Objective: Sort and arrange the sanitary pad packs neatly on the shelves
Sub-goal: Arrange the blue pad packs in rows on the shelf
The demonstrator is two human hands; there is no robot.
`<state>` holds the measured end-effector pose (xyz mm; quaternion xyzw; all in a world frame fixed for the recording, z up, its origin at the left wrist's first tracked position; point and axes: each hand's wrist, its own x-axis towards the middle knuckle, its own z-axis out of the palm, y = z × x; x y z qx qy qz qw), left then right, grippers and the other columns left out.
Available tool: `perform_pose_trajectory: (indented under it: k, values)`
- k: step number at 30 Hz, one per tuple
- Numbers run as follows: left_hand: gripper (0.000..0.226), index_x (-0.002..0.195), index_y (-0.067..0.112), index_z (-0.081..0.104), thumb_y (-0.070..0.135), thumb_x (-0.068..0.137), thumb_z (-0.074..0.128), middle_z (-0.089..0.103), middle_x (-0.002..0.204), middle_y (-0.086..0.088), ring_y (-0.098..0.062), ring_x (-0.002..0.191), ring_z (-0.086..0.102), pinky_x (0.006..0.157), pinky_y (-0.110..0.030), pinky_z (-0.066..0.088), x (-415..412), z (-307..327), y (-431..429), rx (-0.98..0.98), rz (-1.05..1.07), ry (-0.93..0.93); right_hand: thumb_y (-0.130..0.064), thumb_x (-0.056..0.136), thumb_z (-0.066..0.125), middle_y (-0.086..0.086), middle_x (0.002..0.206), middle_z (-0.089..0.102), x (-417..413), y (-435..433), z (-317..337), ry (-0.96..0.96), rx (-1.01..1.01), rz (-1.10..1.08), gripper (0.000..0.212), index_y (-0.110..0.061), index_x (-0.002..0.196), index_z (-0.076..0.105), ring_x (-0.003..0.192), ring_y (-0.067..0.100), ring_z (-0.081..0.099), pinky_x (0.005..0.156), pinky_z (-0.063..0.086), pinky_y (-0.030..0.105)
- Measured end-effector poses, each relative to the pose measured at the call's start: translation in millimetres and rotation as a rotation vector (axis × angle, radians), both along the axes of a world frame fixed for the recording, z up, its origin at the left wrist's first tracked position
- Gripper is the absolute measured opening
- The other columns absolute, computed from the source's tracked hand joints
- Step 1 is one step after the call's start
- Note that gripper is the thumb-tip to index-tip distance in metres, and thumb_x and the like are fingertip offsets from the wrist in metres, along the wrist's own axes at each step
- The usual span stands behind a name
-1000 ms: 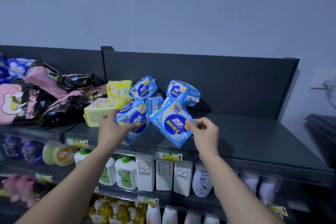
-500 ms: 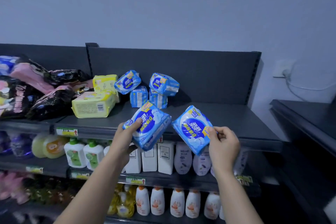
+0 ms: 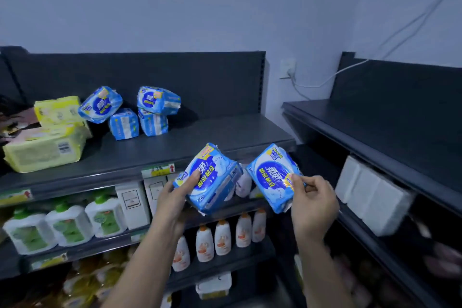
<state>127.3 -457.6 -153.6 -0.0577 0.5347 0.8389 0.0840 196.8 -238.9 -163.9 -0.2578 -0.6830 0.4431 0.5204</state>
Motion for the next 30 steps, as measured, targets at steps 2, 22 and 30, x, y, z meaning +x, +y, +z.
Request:
perform_pose_trajectory:
  k: [2, 22, 30]
  values:
    - [0.068, 0.117, 0.0, 0.061, 0.026, 0.06, 0.087, 0.072, 0.103, -0.019, -0.027, 0.078, 0.07, 0.064, -0.045, 0.06, 15, -5, 7, 0.01, -0.099, -0.007, -0.014, 0.08, 0.076, 0.007, 0.072, 0.059, 29, 4, -5, 0.003, 0.007, -0.067, 0.018, -0.007, 0.07, 0.063, 0.063, 0.006, 0.053, 0.061, 0.036, 0.008]
    - [0.096, 0.122, -0.002, 0.058, 0.029, 0.039, 0.095, 0.071, 0.105, -0.021, -0.033, 0.094, 0.069, 0.085, -0.058, 0.053, 205, -6, 186, 0.103, -0.791, -0.043, -0.01, 0.077, 0.077, 0.002, 0.072, 0.057, 324, 103, 12, -0.035, 0.099, -0.673, 0.018, -0.008, 0.067, 0.063, 0.068, 0.021, 0.053, 0.062, 0.027, 0.02]
    - [0.104, 0.121, -0.003, 0.059, 0.03, 0.03, 0.097, 0.07, 0.105, -0.024, -0.03, 0.082, 0.072, 0.07, -0.048, 0.06, 326, 9, 270, 0.166, -0.935, -0.042, -0.01, 0.077, 0.078, 0.002, 0.071, 0.059, 464, 154, 27, -0.006, 0.141, -0.767, 0.022, -0.016, 0.066, 0.06, 0.064, -0.005, 0.052, 0.06, 0.034, 0.013]
